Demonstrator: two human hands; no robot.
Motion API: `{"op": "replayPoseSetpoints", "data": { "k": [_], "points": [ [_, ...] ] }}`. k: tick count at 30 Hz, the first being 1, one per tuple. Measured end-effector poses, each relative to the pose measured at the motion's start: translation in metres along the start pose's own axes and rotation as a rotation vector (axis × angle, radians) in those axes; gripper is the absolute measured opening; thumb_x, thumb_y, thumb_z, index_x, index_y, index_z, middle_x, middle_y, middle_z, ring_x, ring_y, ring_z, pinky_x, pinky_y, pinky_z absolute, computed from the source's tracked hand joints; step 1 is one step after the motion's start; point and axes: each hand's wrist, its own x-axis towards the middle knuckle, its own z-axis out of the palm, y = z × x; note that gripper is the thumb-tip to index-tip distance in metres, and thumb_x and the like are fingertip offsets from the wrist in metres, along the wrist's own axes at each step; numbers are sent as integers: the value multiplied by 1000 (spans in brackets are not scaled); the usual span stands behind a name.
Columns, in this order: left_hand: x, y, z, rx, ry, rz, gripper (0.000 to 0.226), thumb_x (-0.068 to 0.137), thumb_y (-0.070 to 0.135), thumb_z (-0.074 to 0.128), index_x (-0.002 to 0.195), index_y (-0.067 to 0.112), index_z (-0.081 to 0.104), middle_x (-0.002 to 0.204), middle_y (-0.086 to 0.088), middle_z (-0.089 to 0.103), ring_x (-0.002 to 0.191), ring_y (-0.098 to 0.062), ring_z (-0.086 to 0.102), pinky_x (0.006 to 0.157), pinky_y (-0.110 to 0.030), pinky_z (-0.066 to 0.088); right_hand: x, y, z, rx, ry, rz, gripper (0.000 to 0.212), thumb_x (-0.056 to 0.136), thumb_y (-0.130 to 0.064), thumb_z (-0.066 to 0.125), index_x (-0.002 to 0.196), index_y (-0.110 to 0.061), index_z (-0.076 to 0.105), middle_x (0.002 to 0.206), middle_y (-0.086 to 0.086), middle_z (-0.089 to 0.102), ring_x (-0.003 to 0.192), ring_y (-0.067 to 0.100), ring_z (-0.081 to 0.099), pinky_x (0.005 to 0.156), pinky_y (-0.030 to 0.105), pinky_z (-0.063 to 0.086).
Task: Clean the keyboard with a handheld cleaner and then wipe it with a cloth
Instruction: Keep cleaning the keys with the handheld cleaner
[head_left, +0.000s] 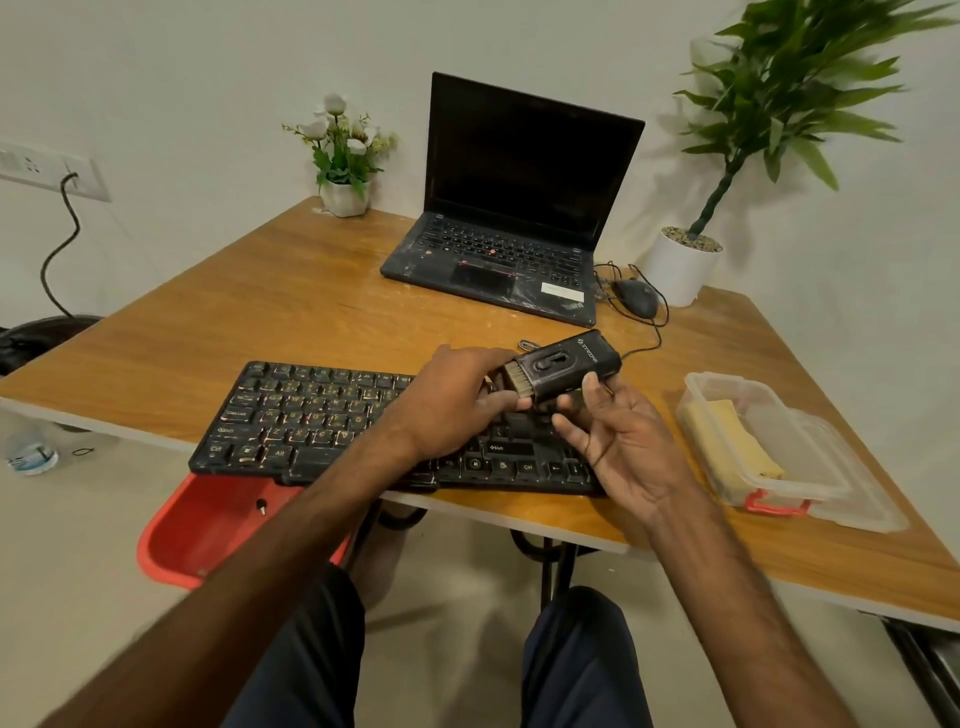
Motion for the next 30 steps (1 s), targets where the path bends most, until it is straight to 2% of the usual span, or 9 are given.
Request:
{"op": "replayPoseSetpoints", "data": {
  "k": [1, 3, 5, 8, 11, 15, 20, 26, 30],
  "points": [
    [0, 0, -2, -52, -30, -6, 42, 94, 27, 69, 134, 19, 61, 120, 3, 71, 103, -7, 63, 98, -28, 49, 0, 0, -1, 5, -7, -13, 47, 82, -15, 64, 128, -15, 54, 110, 7, 62, 79, 9, 65, 64, 24, 58],
    [0, 1, -4, -101, -90, -23, 38, 94, 26, 68, 132, 19, 64, 115, 5, 71, 98, -5, 63, 88, -24, 51, -1, 1, 0, -19, 4, -44, 54, 79, -15, 67, 131, -14, 53, 112, 7, 64, 76, 7, 63, 60, 19, 55],
    [1, 3, -3, -193, -110, -48, 34, 96, 24, 65, 130, 20, 65, 110, 7, 72, 95, -6, 65, 86, -27, 54, 0, 1, 0, -47, 16, -85, 61, 76, -21, 70, 134, -14, 53, 113, 7, 68, 82, 8, 66, 58, 17, 54],
    [-2, 6, -2, -311, -62, -44, 32, 99, 23, 62, 130, 20, 65, 112, 3, 73, 98, -13, 68, 86, -32, 58, 0, 3, 5, -74, 69, -140, 60, 63, -38, 79, 114, -12, 61, 109, 9, 70, 90, 16, 68, 60, 20, 55],
    [-3, 8, 1, -317, -25, -7, 27, 99, 31, 60, 123, 21, 69, 101, 3, 74, 88, -13, 69, 76, -29, 59, 1, 5, 9, -123, 166, -167, 65, 61, -47, 77, 110, -8, 60, 99, 7, 72, 79, 12, 67, 59, 21, 56],
    [-5, 11, 8, -266, 81, 10, 24, 88, 32, 74, 108, 18, 74, 90, 8, 74, 73, 0, 67, 63, -15, 53, -1, 8, 11, -124, 172, -179, 69, 71, -41, 75, 123, 1, 55, 98, 11, 69, 67, 9, 62, 65, 25, 59],
    [-1, 9, 3, -298, 122, -30, 22, 87, 30, 75, 101, 12, 78, 90, 1, 77, 77, -17, 73, 70, -39, 62, -4, 1, 6, -177, 85, -178, 47, 78, -29, 70, 112, 2, 62, 86, 6, 69, 62, 10, 58, 65, 26, 58],
    [0, 9, -1, -386, 64, -53, 16, 89, 18, 73, 102, 9, 78, 100, 3, 77, 90, -10, 72, 82, -25, 59, -6, 1, 7, -320, 119, -248, 40, 75, -36, 72, 103, -8, 68, 94, 7, 71, 72, 10, 62, 53, 22, 53],
    [0, 4, 2, -390, 63, -75, 16, 91, 17, 71, 104, 11, 78, 98, 4, 77, 86, -7, 71, 80, -25, 58, -1, 7, 5, -293, 75, -284, 44, 81, -24, 71, 111, 6, 63, 107, 15, 72, 94, 28, 72, 69, 28, 58]
  ]
}}
